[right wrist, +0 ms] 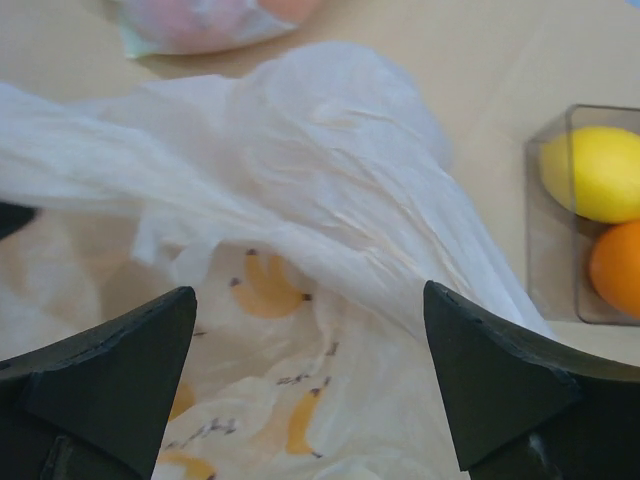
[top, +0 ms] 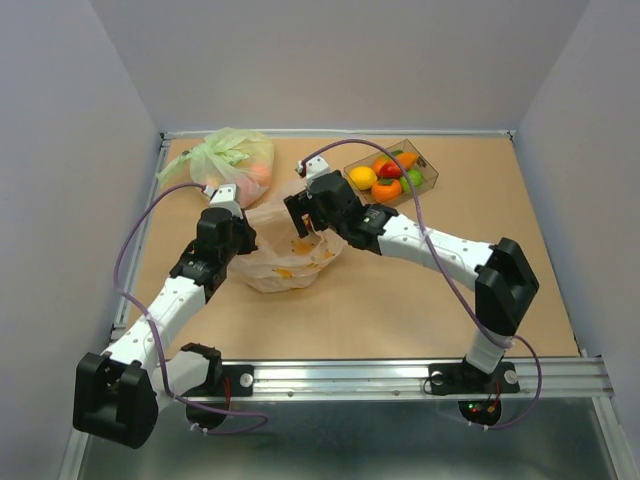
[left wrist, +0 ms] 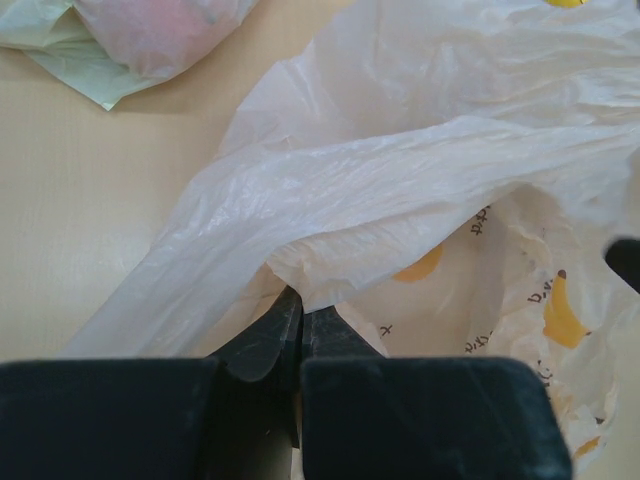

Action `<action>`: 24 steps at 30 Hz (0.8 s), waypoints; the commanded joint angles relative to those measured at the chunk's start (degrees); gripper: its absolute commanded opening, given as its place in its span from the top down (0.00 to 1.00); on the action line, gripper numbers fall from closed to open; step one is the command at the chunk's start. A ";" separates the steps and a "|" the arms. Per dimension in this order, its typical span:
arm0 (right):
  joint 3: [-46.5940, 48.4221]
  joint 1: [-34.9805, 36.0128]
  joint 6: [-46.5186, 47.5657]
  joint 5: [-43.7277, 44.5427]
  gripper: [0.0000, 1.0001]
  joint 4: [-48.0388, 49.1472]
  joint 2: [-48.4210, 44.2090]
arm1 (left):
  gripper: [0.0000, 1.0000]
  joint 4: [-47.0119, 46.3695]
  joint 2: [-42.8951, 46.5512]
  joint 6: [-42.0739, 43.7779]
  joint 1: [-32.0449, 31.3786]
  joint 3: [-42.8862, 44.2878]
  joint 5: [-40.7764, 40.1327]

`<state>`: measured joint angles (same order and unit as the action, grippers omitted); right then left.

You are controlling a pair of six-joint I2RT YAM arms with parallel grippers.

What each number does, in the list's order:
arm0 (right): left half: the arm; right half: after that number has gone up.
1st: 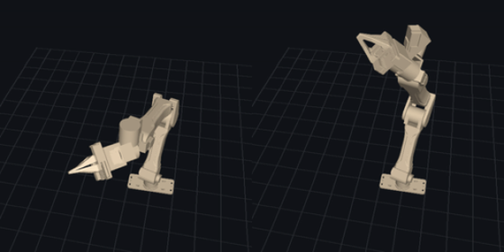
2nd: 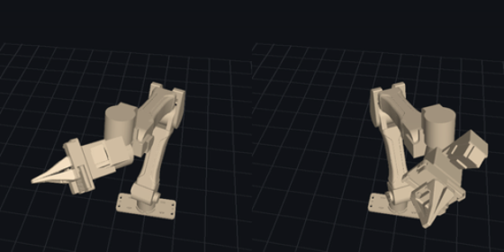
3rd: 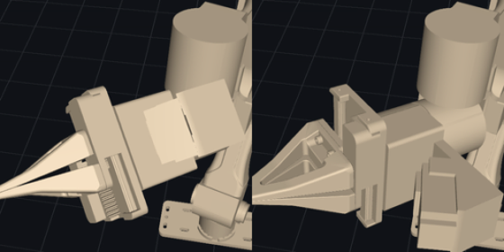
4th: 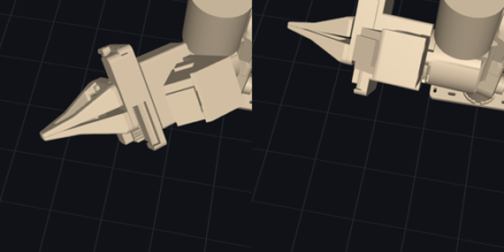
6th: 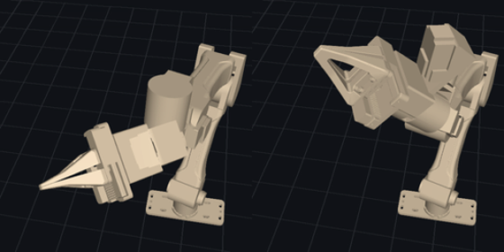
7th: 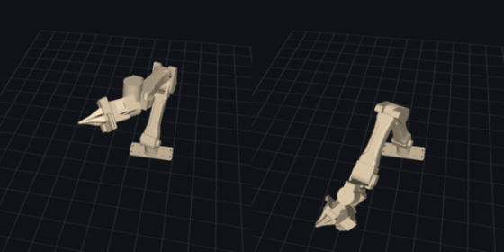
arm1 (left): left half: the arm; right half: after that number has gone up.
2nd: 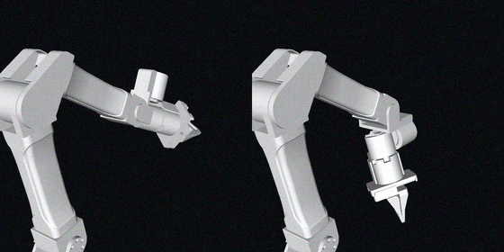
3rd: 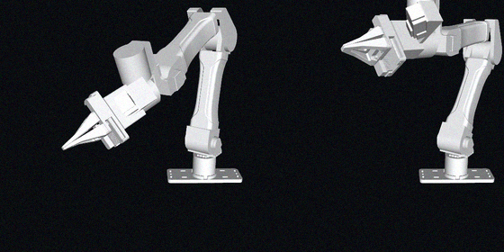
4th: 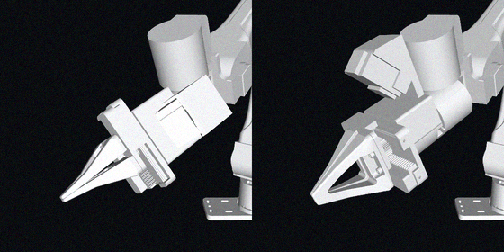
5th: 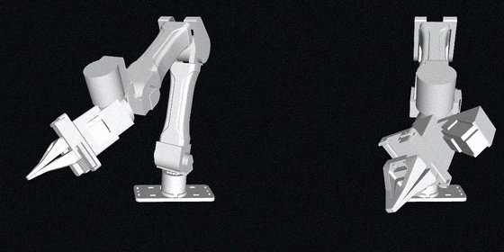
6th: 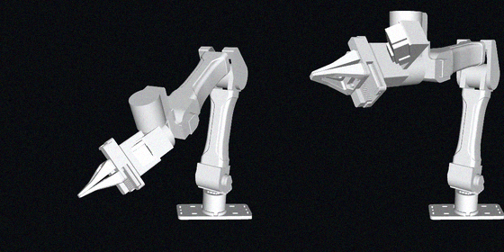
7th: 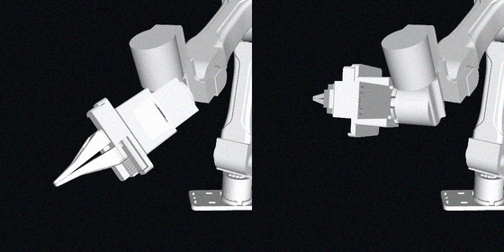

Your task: Untie the knot of the plastic bag and take out the fruit

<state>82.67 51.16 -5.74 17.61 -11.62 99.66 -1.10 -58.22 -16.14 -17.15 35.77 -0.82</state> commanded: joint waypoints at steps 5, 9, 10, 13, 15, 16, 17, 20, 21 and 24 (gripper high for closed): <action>4.07 -2.46 3.02 17.56 0.00 0.63 10.02 | 0.96 -2.59 1.35 0.41 0.18 0.09 1.95; 4.43 -5.54 -0.76 12.38 0.00 0.98 14.15 | 0.96 -2.50 1.35 0.58 0.18 -0.17 2.23; 4.43 -5.71 -0.94 10.89 0.01 1.24 14.60 | 0.96 -2.59 1.35 0.58 0.18 -0.09 2.31; 4.51 -6.33 -0.07 5.61 0.08 2.21 16.18 | 0.96 -2.59 0.91 0.58 0.18 -0.17 2.75; 4.86 -6.51 0.64 2.53 0.25 2.56 16.53 | 0.96 -2.59 0.74 0.67 0.18 -0.17 3.19; 5.04 -6.51 1.60 1.56 0.35 2.65 16.27 | 0.96 -2.67 0.47 0.59 0.18 -0.17 3.28; 5.56 -6.51 2.13 -0.45 0.60 2.65 15.75 | 0.96 -2.68 0.21 0.58 0.18 -0.09 3.54; 5.92 -6.33 4.76 -3.80 1.00 2.48 12.42 | 0.96 -2.76 -0.49 0.50 0.27 0.00 3.81; 5.83 -5.64 5.12 -5.98 1.00 2.48 9.62 | 0.96 -2.76 -0.76 0.41 0.18 0.09 3.98; 6.71 -3.26 7.41 -11.35 1.00 0.81 3.63 | 0.96 -2.68 -1.99 -0.03 0.27 0.26 4.07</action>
<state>84.71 44.82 -2.07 14.70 -12.10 113.93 -1.26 -59.02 -16.16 -17.15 35.73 2.31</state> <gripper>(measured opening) 0.015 0.094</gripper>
